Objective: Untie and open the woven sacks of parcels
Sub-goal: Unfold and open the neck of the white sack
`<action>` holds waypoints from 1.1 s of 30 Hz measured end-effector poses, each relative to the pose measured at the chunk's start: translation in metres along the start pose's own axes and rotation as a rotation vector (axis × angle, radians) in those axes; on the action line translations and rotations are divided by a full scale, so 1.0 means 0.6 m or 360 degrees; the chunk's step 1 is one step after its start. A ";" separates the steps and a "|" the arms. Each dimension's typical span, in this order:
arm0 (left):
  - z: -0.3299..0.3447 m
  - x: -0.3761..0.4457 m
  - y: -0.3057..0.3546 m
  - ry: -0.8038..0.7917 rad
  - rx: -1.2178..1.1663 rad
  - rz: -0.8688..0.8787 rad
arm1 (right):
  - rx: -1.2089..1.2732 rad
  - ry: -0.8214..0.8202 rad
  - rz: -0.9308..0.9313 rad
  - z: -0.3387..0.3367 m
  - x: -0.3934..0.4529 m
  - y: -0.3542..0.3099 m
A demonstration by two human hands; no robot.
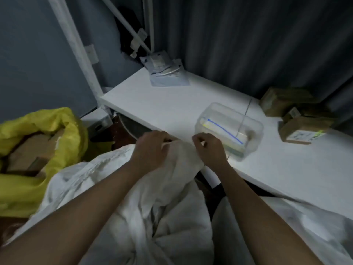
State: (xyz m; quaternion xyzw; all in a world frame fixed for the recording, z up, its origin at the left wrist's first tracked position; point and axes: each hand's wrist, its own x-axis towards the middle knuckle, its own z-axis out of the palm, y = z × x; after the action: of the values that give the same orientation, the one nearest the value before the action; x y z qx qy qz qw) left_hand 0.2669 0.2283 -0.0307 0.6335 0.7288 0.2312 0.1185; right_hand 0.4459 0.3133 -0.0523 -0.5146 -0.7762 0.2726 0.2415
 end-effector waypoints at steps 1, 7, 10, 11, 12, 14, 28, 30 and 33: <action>-0.015 -0.029 -0.023 0.0076 0.0072 -0.0105 | 0.0056 -0.0122 -0.0048 0.015 -0.020 -0.023; -0.082 -0.217 -0.147 0.0056 0.0157 -0.1018 | -0.0385 -0.0528 -0.0188 0.084 -0.119 -0.151; -0.095 -0.292 -0.171 0.0106 0.0060 -0.1155 | -0.0345 -0.0772 -0.0110 0.092 -0.163 -0.200; -0.097 -0.312 -0.172 0.0136 0.0024 -0.1182 | -0.0383 -0.0837 -0.0114 0.095 -0.178 -0.210; -0.098 -0.330 -0.170 0.0171 0.0002 -0.1197 | -0.0448 -0.0899 -0.0131 0.097 -0.191 -0.214; -0.097 -0.358 -0.160 0.0284 -0.0008 -0.1174 | -0.0593 -0.0908 -0.0154 0.094 -0.215 -0.206; -0.018 -0.388 -0.041 0.0096 -0.1113 -0.1151 | -0.0353 -0.0273 -0.0307 0.110 -0.346 -0.200; -0.038 -0.368 -0.047 0.0293 -0.1178 -0.0951 | -0.0200 -0.0082 -0.0381 0.077 -0.329 -0.215; -0.100 -0.327 -0.071 0.0555 -0.1143 -0.0692 | -0.0114 0.0341 -0.0325 0.010 -0.306 -0.205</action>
State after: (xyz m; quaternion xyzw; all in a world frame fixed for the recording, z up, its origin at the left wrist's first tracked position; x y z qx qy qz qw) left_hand 0.2352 0.0214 -0.0231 0.3361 0.7276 0.5424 0.2519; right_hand 0.4246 0.1020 0.0085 -0.4675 -0.8035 0.1624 0.3309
